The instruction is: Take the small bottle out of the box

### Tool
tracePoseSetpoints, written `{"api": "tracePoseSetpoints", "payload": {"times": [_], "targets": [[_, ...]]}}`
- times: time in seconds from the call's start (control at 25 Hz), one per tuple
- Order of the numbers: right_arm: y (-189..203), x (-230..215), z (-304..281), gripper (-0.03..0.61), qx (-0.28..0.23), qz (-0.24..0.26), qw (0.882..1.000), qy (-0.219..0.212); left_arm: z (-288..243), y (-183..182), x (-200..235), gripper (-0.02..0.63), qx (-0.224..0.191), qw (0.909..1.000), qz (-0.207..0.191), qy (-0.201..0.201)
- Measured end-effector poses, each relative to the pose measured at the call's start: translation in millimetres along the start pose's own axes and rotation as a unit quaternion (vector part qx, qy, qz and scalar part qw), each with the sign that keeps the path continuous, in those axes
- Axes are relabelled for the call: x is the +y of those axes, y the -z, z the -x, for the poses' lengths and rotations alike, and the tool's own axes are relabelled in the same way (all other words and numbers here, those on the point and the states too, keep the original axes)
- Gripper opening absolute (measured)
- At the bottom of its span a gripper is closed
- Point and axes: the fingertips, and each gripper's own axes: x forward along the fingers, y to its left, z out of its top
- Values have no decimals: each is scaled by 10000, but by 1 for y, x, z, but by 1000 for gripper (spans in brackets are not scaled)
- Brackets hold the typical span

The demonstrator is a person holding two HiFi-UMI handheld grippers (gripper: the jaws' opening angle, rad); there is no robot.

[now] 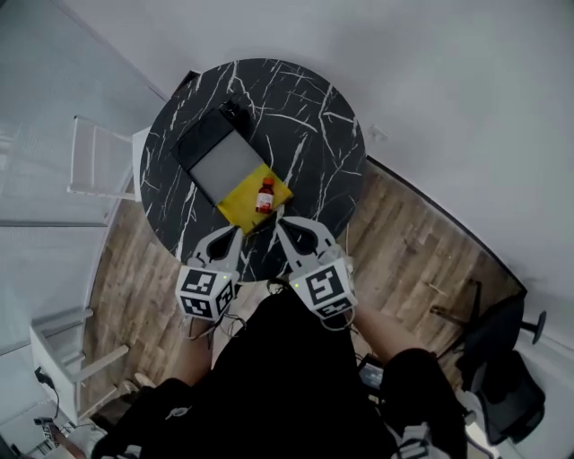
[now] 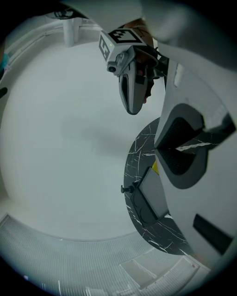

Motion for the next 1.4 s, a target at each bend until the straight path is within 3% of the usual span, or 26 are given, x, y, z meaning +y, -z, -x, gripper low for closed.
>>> {"api": "tracePoseSetpoints", "payload": {"times": [0.24,0.76,1.4], "targets": [[15,-33,-25,-5,93,-209,9994,-264,-38,-3,4,-2,269,9995,150,-19],[33,-84,-65,-5,287,-461,9970,-555,-104,28,23,-2,1403,9894,201,-309],[51,-105,-81,-5,539,-537,9928,-931,-145,55,31,0,2063,9760,496,-479]]}}
